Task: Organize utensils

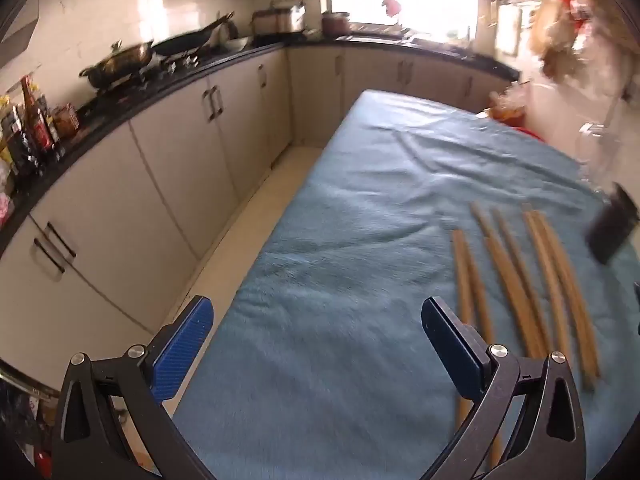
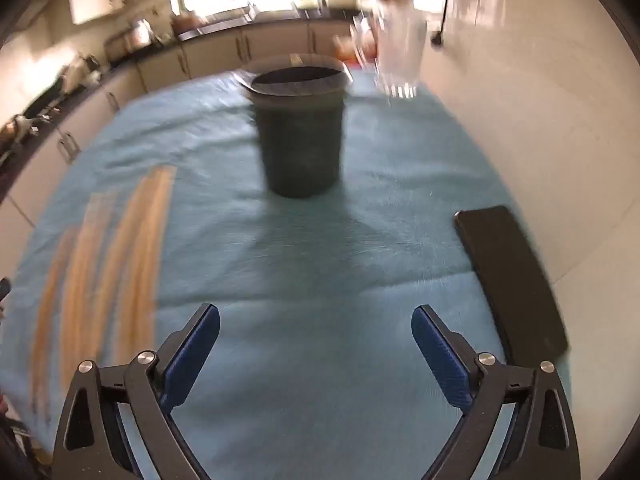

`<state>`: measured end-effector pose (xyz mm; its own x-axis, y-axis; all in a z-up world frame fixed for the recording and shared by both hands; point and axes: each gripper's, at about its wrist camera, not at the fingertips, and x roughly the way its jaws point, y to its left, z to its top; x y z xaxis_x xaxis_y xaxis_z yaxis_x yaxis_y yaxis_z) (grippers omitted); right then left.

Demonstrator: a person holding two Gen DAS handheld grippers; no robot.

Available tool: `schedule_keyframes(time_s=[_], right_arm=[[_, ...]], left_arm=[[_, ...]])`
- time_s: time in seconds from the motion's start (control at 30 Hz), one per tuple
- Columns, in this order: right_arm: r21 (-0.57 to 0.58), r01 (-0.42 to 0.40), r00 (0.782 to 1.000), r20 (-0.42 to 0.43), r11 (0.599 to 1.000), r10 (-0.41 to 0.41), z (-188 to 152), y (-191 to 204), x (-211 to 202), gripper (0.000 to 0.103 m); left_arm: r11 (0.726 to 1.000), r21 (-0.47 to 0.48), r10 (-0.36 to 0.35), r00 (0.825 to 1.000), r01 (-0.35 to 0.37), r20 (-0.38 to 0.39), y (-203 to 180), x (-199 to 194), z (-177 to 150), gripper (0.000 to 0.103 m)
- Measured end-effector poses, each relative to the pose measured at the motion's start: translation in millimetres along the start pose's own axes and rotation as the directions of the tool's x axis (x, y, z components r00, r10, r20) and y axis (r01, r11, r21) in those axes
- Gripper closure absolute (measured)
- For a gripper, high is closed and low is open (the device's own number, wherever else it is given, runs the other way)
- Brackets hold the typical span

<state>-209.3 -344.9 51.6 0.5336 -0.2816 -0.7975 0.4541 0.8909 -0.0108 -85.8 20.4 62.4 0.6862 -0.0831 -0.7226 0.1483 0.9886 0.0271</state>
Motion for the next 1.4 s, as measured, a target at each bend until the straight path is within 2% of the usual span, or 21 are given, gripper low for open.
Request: schedule_keyframes(time_s=[0.1,0.23,0.33,0.37,0.43,0.57,0.8,1.13,1.4], right_arm=[[0.001,-0.067,0.998,0.019,0.998,0.067,-14,31,-46,0.004],[0.040,-0.144,0.988,0.063,0.989,0.141,-39,43,-92,0.004],[-0.017,-0.101,0.990,0.094,0.995,0.102,-56,55,-113,0.005],[-0.020,-0.079,0.993,0.083,0.997,0.080,-61,60,-115,0.004],[0.025,-0.108,0.992,0.071,0.994,0.106,-72,58,-117,0.004],[0.056,-0.105,0.994,0.040,0.993,0.102,-75,54,-113,0.004],[0.026,-0.105,0.993,0.050,0.994,0.104,-76,57,-115,0.004],[0.053,-0.061,0.998,0.022,0.997,0.060,-88,44,-119,0.005],[0.039,-0.061,0.998,0.027,0.997,0.060,-80,35,-119,0.005]], left_arm=[[0.998,0.038,-0.054,0.998,0.052,0.036,-8,-34,-8,0.000],[0.988,0.111,-0.115,0.989,0.104,0.097,-23,-63,-20,0.000],[0.981,0.144,-0.141,0.986,0.128,0.088,-33,-71,-31,0.000],[0.980,0.148,-0.145,0.986,0.132,0.077,-36,-70,-31,0.000],[0.974,0.170,-0.160,0.985,0.147,0.068,-41,-72,-35,0.000],[0.965,0.199,-0.187,0.980,0.171,0.063,-48,-73,-39,0.000],[0.946,0.253,-0.223,0.973,0.201,0.061,-59,-77,-41,0.000],[0.903,0.331,-0.291,0.957,0.274,0.001,-90,-78,-57,0.000],[0.908,0.317,-0.290,0.957,0.276,-0.001,-100,-76,-49,0.000]])
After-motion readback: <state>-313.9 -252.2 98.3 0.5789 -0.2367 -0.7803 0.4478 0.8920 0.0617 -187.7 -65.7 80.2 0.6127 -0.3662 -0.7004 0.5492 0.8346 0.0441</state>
